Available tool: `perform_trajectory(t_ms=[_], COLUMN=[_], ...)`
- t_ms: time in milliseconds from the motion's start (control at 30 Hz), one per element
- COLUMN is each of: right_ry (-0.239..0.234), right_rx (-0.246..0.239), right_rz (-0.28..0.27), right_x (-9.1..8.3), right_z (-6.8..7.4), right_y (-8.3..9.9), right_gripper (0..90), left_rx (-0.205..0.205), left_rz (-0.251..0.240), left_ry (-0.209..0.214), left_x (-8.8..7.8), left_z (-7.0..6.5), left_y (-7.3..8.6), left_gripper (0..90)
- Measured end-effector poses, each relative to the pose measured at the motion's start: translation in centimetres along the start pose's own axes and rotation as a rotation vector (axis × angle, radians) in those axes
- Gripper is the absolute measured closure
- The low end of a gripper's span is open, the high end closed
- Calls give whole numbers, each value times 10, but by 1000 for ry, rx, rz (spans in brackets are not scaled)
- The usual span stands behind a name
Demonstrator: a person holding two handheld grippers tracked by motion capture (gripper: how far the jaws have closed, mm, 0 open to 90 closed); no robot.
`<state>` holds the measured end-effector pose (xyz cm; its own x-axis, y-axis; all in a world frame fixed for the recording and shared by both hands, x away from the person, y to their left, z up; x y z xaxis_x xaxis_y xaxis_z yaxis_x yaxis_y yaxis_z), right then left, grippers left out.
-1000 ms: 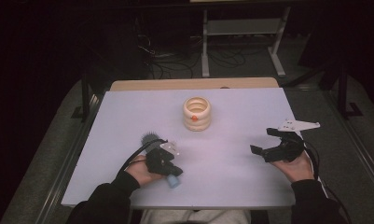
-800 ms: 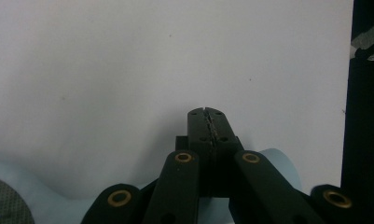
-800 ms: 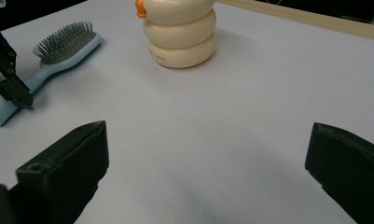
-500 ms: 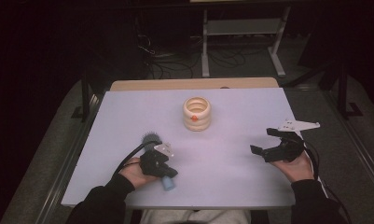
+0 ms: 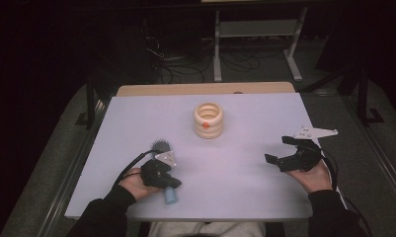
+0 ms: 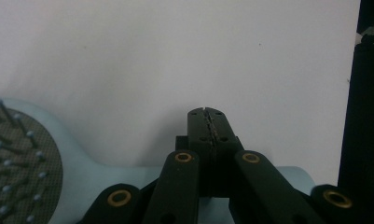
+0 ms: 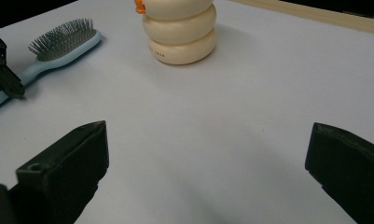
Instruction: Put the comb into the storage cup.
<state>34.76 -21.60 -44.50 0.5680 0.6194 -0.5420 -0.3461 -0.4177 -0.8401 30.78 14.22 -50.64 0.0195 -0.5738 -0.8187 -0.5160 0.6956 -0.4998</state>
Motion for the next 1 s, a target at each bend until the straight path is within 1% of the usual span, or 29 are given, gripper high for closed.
perform_trajectory(t_ms=[200,433,600,800,1000], right_ry=[1,1,0,1,0], right_rx=[0,-1,-4,-3,-5], right_rz=[0,-1,-2,0,3], right_x=[0,0,0,1,1], right_z=[0,0,0,0,0], right_y=[0,0,0,0,0], right_gripper=[0,0,0,0,0], left_rx=[-8,-14,-41,-53,-68], left_rz=[5,11,7,13,9], left_ry=[5,-3,-10,-21,-29], left_x=[-3,-7,-16,-24,-29], left_z=[2,3,7,11,14], left_y=[5,8,14,23,29], left_gripper=[900,900,900,900,900])
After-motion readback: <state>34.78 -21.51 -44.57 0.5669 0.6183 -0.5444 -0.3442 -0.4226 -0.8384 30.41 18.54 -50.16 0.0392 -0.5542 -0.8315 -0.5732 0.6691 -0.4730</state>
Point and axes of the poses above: each handheld gripper's, and its own axes: x roughly forward along the jaws, y roughly out of its underside, z roughly to its left, the point moved 7 cm from there along x, roughly forward along the jaws, and after that the axes turned 10 degrees about -x, right-handed, at the moved point
